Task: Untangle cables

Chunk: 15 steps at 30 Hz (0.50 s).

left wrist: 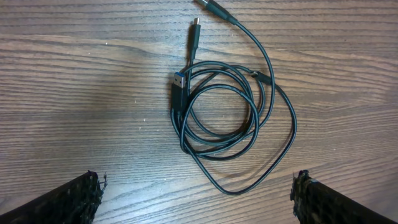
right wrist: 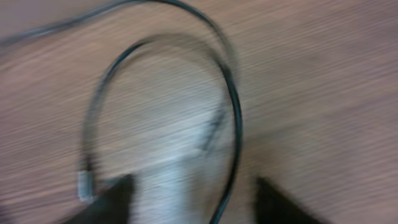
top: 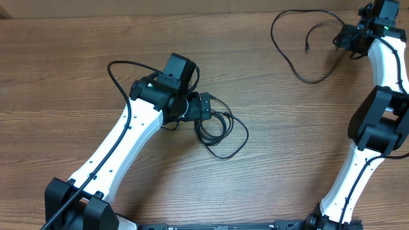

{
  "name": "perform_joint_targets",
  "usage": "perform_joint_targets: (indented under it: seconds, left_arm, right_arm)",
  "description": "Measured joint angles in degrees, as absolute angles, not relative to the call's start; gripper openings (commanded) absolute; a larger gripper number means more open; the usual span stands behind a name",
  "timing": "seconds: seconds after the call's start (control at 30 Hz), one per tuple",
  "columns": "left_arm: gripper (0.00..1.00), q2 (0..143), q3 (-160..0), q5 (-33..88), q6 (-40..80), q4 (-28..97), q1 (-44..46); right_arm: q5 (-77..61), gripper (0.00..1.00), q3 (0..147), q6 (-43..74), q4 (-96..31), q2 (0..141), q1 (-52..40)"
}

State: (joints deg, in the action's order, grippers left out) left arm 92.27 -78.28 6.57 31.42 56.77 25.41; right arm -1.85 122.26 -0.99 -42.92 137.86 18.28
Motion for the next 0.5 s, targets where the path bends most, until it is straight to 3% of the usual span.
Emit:
perform_joint_targets:
  seconds: [0.13,0.3,0.5]
  left_arm:
    - [1.0,92.3,-78.3,6.6,31.4,56.8,25.4]
    - [1.0,92.3,-78.3,6.5,31.4,56.8,25.4]
    - [1.0,92.3,-78.3,6.6,31.4,56.8,25.4]
  right_arm:
    - [5.3,0.93,122.3,-0.8,-44.3,137.9,18.3]
    - [5.5,0.89,122.3,-0.6,-45.8,137.9,18.3]
    - [-10.6,0.82,122.3,-0.4,-46.7,137.8,17.9]
